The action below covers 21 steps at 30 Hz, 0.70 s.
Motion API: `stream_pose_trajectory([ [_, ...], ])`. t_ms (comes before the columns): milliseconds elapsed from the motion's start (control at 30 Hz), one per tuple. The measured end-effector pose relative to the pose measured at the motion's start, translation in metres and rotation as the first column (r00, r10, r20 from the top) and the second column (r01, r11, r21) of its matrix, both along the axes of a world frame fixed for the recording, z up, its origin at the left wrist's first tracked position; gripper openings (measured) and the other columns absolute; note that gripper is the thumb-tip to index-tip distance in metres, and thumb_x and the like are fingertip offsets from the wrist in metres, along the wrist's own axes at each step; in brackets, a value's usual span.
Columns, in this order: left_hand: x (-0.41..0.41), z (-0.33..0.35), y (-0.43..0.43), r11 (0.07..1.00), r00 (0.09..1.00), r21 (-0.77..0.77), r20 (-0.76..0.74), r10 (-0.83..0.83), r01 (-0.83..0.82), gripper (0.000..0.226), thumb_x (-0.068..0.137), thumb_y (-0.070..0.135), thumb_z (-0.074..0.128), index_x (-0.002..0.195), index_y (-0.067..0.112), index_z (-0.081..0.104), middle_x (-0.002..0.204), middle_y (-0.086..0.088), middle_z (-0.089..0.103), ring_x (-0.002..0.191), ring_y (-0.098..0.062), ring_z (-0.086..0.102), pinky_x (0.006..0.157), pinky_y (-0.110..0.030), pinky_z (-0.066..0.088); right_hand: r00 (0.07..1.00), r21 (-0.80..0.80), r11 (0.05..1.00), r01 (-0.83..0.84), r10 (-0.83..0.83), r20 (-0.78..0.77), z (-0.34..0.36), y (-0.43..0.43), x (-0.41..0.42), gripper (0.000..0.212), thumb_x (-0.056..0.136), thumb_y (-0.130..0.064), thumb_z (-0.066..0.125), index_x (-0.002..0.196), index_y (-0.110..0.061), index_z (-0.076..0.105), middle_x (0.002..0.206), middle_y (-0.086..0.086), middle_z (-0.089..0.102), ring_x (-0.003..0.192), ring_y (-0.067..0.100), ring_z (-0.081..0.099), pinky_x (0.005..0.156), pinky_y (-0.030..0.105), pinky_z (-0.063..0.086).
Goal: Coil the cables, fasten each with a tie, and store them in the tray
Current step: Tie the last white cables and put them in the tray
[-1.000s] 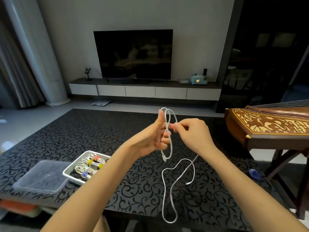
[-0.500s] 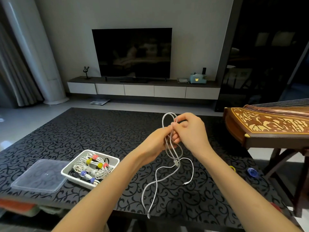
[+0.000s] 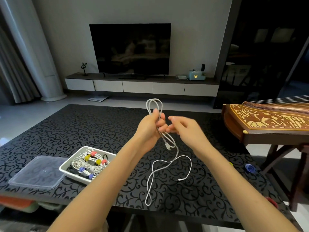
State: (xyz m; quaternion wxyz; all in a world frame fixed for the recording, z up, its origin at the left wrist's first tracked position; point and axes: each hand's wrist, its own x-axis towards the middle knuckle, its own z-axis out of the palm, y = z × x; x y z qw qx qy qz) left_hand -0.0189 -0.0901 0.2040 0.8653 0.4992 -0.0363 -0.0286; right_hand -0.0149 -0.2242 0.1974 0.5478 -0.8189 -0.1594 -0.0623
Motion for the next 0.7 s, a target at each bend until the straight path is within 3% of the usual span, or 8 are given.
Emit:
stream_pose_trajectory([
  [100, 0.007, 0.014, 0.000, 0.941, 0.996, -0.337, -0.093, -0.017, -0.015, 0.041, 0.104, 0.033, 0.030, 0.071, 0.013, 0.043, 0.044, 0.007, 0.026, 0.032, -0.006, 0.022, 0.033, -0.017, 0.028, 0.885, 0.285, 0.903, -0.322, 0.394, -0.248, -0.024, 0.006, -0.010, 0.052, 0.093, -0.057, 0.034, 0.117, -0.020, 0.062, 0.094, 0.006, 0.073, 0.093, 0.019, 0.070, 0.087, 0.030, 0.053],
  [167, 0.014, 0.022, 0.001, 0.901, 0.995, -0.433, -0.102, -0.010, -0.036, 0.042, 0.104, 0.033, 0.029, 0.069, 0.013, 0.040, 0.041, 0.007, 0.025, 0.029, -0.005, 0.019, 0.028, -0.016, 0.020, 0.775, 0.401, 0.823, -0.402, 0.539, -0.329, -0.042, 0.009, -0.018, 0.066, 0.084, -0.066, 0.033, 0.122, -0.016, 0.057, 0.082, 0.007, 0.071, 0.086, 0.022, 0.070, 0.086, 0.031, 0.051],
  [200, 0.017, 0.026, 0.004, 0.887, 0.995, -0.459, -0.098, 0.003, -0.047, 0.042, 0.104, 0.033, 0.029, 0.068, 0.013, 0.039, 0.040, 0.007, 0.024, 0.028, -0.005, 0.019, 0.027, -0.016, 0.018, 0.764, 0.430, 0.808, -0.402, 0.555, -0.329, -0.052, 0.009, -0.020, 0.064, 0.084, -0.064, 0.037, 0.118, -0.014, 0.059, 0.073, 0.004, 0.067, 0.076, 0.020, 0.067, 0.083, 0.032, 0.051],
  [333, 0.023, 0.039, 0.029, 0.890, 0.989, -0.431, -0.067, 0.135, -0.151, 0.040, 0.105, 0.027, 0.029, 0.067, 0.014, 0.037, 0.041, 0.007, 0.023, 0.030, -0.005, 0.018, 0.028, -0.017, 0.015, 0.858, 0.318, 0.880, -0.354, 0.440, -0.265, -0.078, -0.009, -0.020, 0.022, 0.095, -0.026, 0.052, 0.092, -0.009, 0.065, 0.056, -0.006, 0.048, 0.053, 0.009, 0.044, 0.064, 0.026, 0.044],
  [467, 0.019, 0.057, 0.073, 0.861, 0.939, -0.404, 0.014, 0.344, -0.309, 0.039, 0.104, 0.025, 0.031, 0.067, 0.015, 0.038, 0.043, 0.008, 0.025, 0.034, -0.005, 0.019, 0.032, -0.017, 0.016, 0.943, 0.033, 0.981, -0.191, 0.192, -0.273, -0.100, -0.049, -0.018, 0.026, 0.097, -0.016, 0.051, 0.076, -0.010, 0.065, 0.051, -0.002, 0.045, 0.049, 0.009, 0.040, 0.056, 0.026, 0.037],
  [533, 0.015, 0.062, 0.091, 0.875, 0.908, -0.290, 0.044, 0.417, -0.388, 0.037, 0.103, 0.027, 0.034, 0.069, 0.015, 0.041, 0.043, 0.009, 0.027, 0.036, -0.004, 0.020, 0.034, -0.017, 0.017, 0.948, 0.083, 0.991, -0.107, 0.127, -0.292, -0.106, -0.065, -0.019, 0.028, 0.098, -0.014, 0.049, 0.075, -0.008, 0.065, 0.050, -0.001, 0.043, 0.047, 0.009, 0.037, 0.054, 0.027, 0.035],
  [633, 0.008, 0.049, 0.087, 0.893, 0.919, 0.219, 0.124, 0.374, -0.392, 0.028, 0.097, 0.033, 0.048, 0.075, 0.016, 0.049, 0.045, 0.011, 0.031, 0.038, -0.003, 0.024, 0.038, -0.016, 0.022, 0.979, 0.122, 0.992, -0.037, 0.060, -0.193, -0.093, -0.065, -0.020, 0.029, 0.097, -0.011, 0.049, 0.074, -0.012, 0.065, 0.050, -0.003, 0.044, 0.044, 0.006, 0.037, 0.047, 0.020, 0.031],
  [700, 0.002, 0.034, 0.068, 0.808, 0.968, 0.533, 0.135, 0.212, -0.251, 0.030, 0.089, 0.044, 0.057, 0.085, 0.015, 0.054, 0.049, 0.011, 0.034, 0.042, -0.004, 0.027, 0.040, -0.015, 0.025, 0.990, 0.179, 0.983, -0.025, 0.050, -0.134, -0.073, -0.055, -0.019, 0.030, 0.098, -0.014, 0.048, 0.073, -0.014, 0.064, 0.051, -0.005, 0.045, 0.044, 0.006, 0.035, 0.043, 0.016, 0.028],
])
